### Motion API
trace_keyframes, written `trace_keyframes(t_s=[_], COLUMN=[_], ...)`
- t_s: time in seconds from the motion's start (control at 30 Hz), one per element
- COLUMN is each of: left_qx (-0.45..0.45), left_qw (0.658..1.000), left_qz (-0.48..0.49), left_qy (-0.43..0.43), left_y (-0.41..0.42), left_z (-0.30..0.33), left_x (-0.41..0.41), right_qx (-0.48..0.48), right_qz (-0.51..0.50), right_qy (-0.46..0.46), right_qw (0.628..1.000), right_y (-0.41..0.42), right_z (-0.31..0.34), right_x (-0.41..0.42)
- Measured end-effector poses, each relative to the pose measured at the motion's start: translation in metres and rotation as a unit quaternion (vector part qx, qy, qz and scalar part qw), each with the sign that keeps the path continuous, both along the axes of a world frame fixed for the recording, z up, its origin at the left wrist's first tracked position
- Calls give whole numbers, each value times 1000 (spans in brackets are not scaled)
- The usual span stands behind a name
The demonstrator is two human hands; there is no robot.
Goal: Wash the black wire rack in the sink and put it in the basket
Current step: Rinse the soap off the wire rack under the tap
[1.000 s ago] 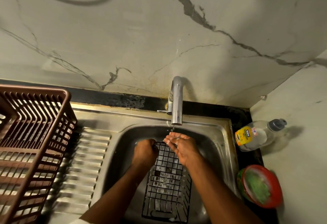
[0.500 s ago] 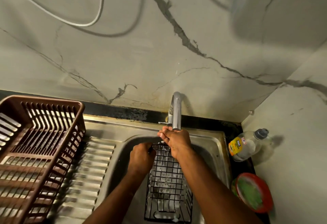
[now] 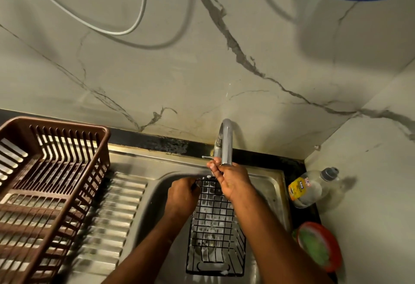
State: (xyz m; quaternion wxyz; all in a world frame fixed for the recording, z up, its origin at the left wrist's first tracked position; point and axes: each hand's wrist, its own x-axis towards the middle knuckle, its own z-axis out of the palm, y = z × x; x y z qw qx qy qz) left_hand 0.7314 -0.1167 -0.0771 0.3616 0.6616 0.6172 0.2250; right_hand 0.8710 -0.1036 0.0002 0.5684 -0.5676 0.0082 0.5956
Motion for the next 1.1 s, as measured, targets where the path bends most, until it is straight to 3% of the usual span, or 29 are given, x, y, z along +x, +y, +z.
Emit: trace_keyframes(t_s=[0.2,0.5,0.67,0.83,1.1], left_qx=[1,-5,2,0,15], left_qw=[1000,1000,1000,1000,1000], left_qz=[0,-7,-6,0,7], left_qy=[1,2,0,-13,-5], left_y=[-2,-6,-8,-11,-9], left_z=[-3,0,0,3,-3], left_x=[2,0,0,2,-7], right_qx=[1,-16,23,37,-1], right_qz=[-7,-3,0,-13,24], right_qy=[9,-59,17,34,-62], right_qw=[1000,998,1000,999,998], right_y=[-8,-32,-33,-10,12], right_z=[3,-3,1,13,2], right_x=[2,7,7,-4,-23])
